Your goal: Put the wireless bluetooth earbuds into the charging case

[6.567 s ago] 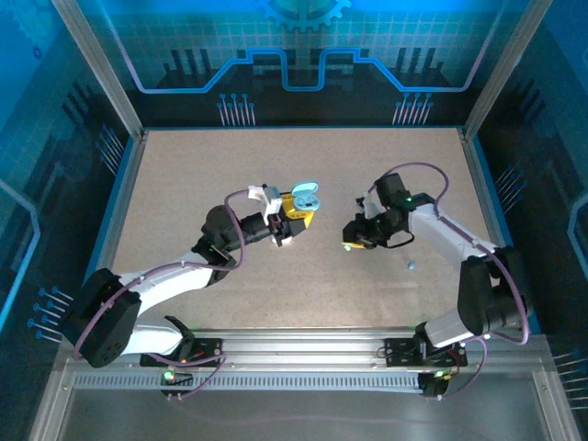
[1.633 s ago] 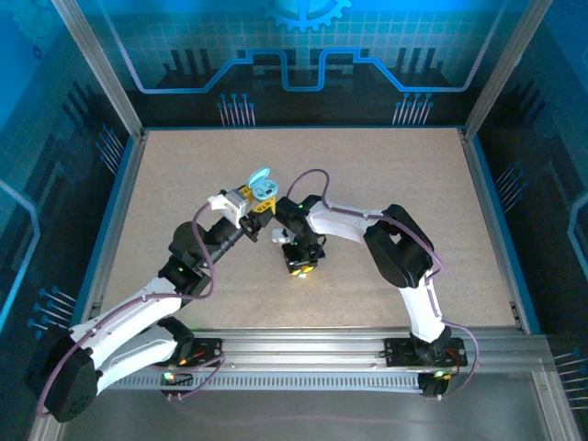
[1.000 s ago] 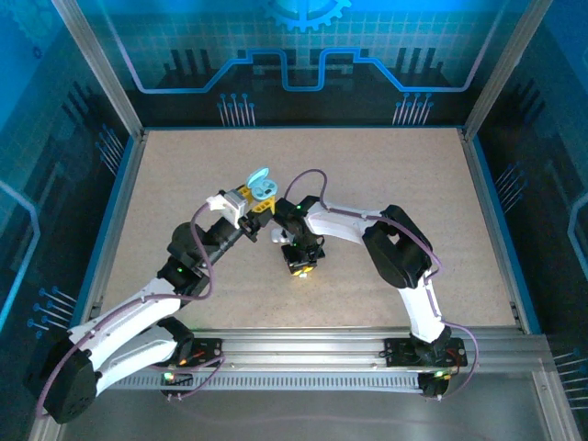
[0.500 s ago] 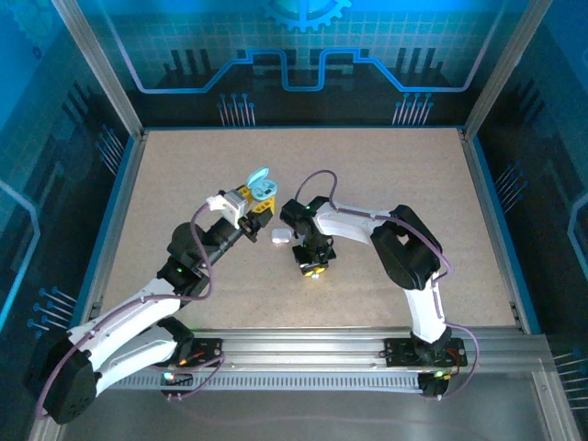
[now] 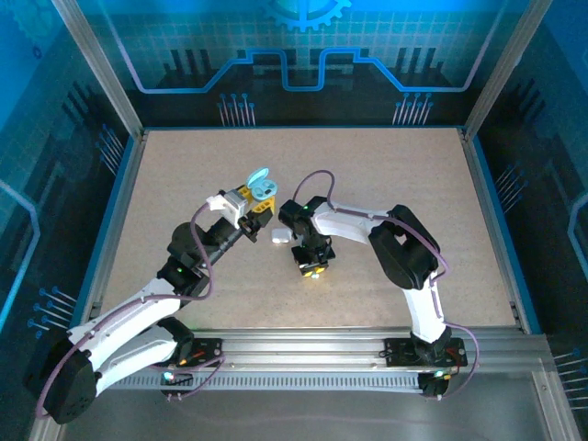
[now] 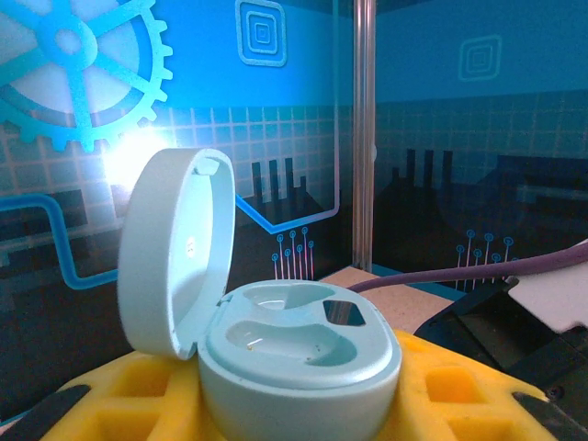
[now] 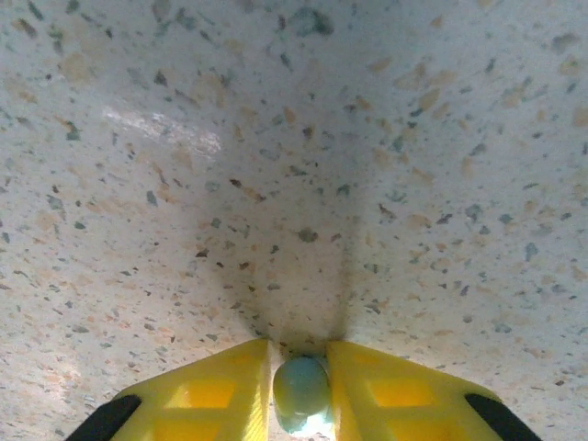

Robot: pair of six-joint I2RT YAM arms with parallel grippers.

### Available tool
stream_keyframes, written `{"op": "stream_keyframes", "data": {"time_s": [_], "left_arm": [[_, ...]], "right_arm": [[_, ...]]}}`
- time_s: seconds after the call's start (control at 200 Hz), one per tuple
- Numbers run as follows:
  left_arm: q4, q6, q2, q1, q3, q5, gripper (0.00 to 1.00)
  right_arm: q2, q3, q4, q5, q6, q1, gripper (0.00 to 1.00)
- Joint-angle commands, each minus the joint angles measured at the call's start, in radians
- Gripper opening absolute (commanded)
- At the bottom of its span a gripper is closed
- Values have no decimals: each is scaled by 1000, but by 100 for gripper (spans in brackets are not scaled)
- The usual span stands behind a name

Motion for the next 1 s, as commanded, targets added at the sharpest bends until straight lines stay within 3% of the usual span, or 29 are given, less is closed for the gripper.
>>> {"op": "stream_keyframes", "data": {"time_s": [0.0, 0.205, 0.355, 0.465, 0.63, 0.83, 0.991], "left_arm": [[18, -8, -16, 7, -8, -10, 31], [17, -10, -15, 7, -5, -11, 31], [11, -9, -8, 5, -1, -5, 31], [14, -16, 8, 7, 5, 9, 31], [31, -39, 47, 5, 14, 42, 31], [55, -58, 94, 5, 28, 94, 31], [79, -74, 141, 4, 37, 174, 31]], "right_arm": [[39, -1, -55, 45, -8, 13, 23], [-2, -6, -47, 47, -9, 3, 20], [-135, -52, 10, -6, -10, -53, 19], [-297, -147, 136, -180, -11, -151, 19], [-489, -266, 320, -586, 0, -340, 20], [-593, -272, 381, -897, -4, -487, 20], [-627, -247, 413, -1073, 4, -531, 20]]}}
